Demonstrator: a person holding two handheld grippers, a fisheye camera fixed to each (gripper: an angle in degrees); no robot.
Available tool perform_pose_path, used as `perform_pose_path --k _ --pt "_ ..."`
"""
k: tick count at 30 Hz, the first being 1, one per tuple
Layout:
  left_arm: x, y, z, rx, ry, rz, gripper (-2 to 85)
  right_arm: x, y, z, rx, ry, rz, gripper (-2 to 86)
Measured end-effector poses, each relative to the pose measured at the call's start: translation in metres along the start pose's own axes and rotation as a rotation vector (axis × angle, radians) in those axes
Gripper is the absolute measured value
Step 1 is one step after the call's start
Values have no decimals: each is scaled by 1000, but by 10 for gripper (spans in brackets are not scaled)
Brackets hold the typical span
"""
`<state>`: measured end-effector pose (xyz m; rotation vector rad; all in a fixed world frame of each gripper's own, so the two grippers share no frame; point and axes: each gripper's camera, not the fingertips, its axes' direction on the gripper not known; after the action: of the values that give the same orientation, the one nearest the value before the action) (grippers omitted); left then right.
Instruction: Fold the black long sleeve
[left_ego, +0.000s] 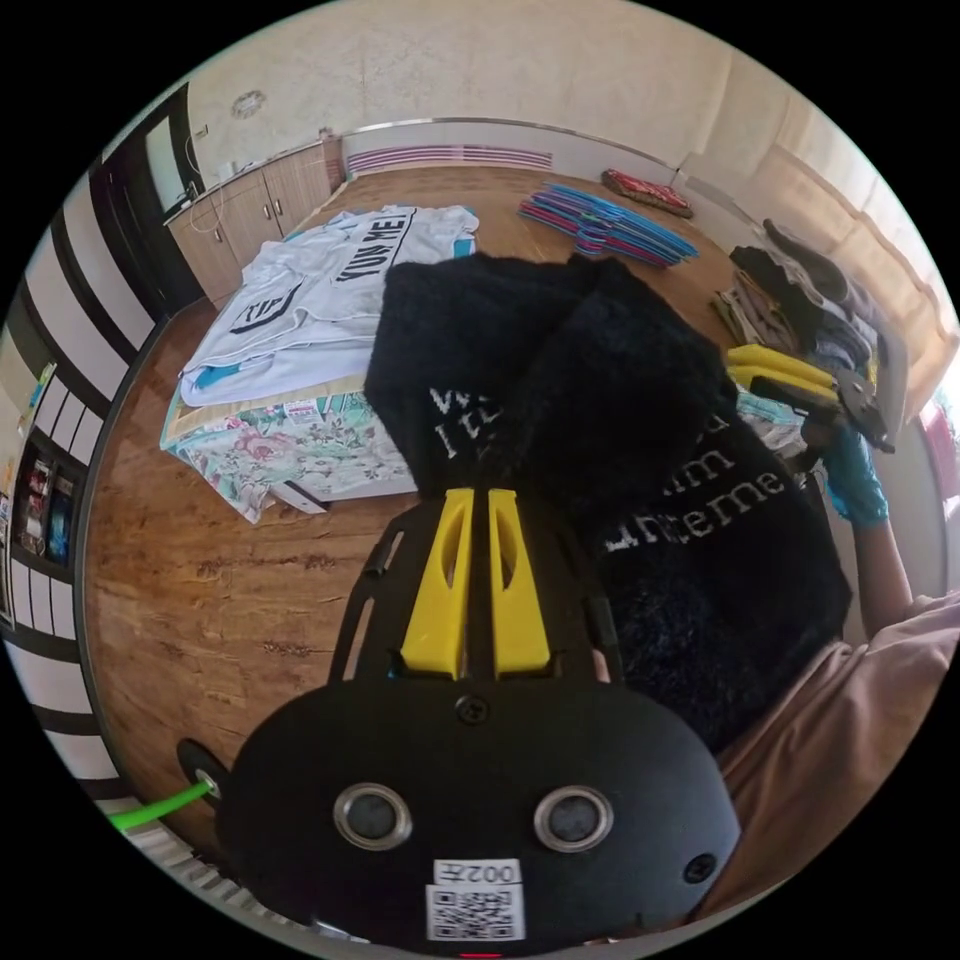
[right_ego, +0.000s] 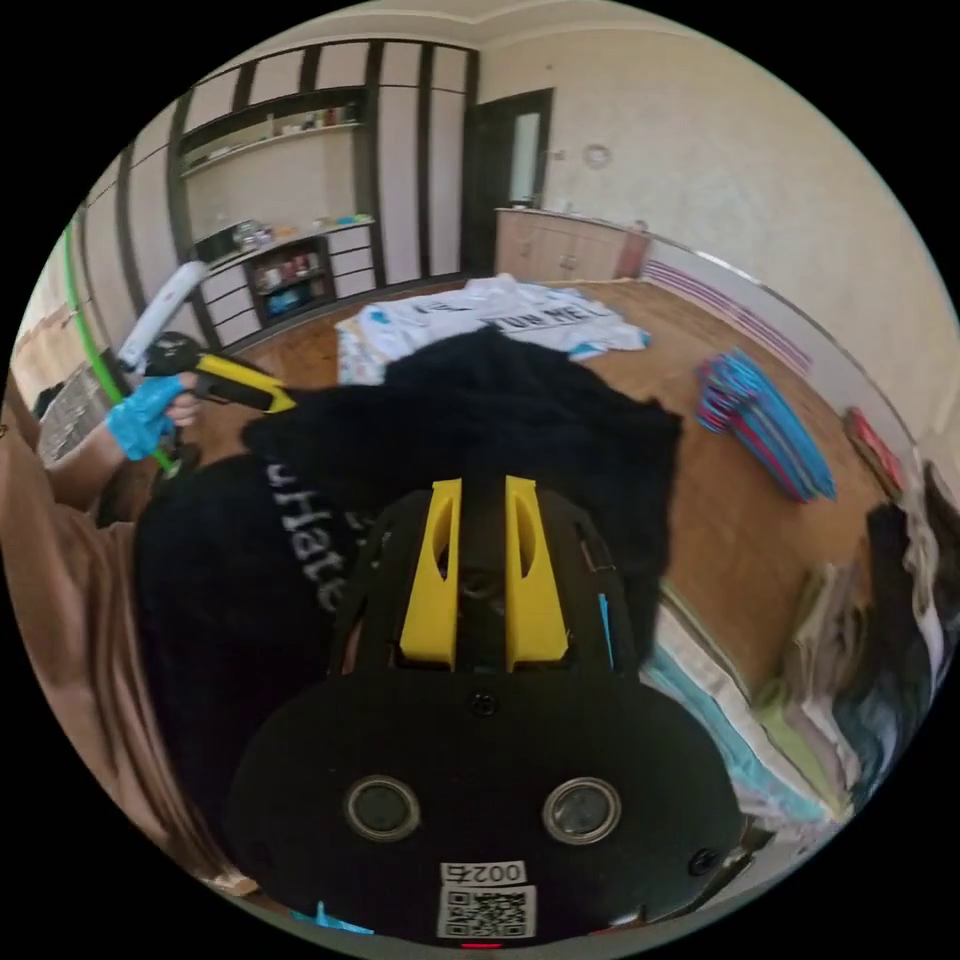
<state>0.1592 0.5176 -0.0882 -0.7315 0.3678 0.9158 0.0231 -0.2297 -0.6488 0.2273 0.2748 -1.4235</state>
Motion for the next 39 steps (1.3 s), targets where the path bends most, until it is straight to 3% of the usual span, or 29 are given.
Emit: perform_pose_path --k 3,5,12,15,21,29,39 --pt "-1 -10 7 -30 -13 2 -2 50 27 10 -42 235 67 89" --pt "-3 -19 17 -72 7 -10 2 74 39 20 -104 280 99 99" --pt "-2 -55 15 -126 -32 34 23 121 55 40 -64 185 120 113" --pt "-3 -78 3 -75 -57 33 24 141 58 43 -30 125 163 92" --pt "19 -147 13 30 63 106 24 170 77 20 126 96 310 46" --pt "87 -285 87 123 172 303 39 196 101 19 139 127 391 50" --pt "137 -405 190 65 323 290 102 218 98 19 98 55 312 66"
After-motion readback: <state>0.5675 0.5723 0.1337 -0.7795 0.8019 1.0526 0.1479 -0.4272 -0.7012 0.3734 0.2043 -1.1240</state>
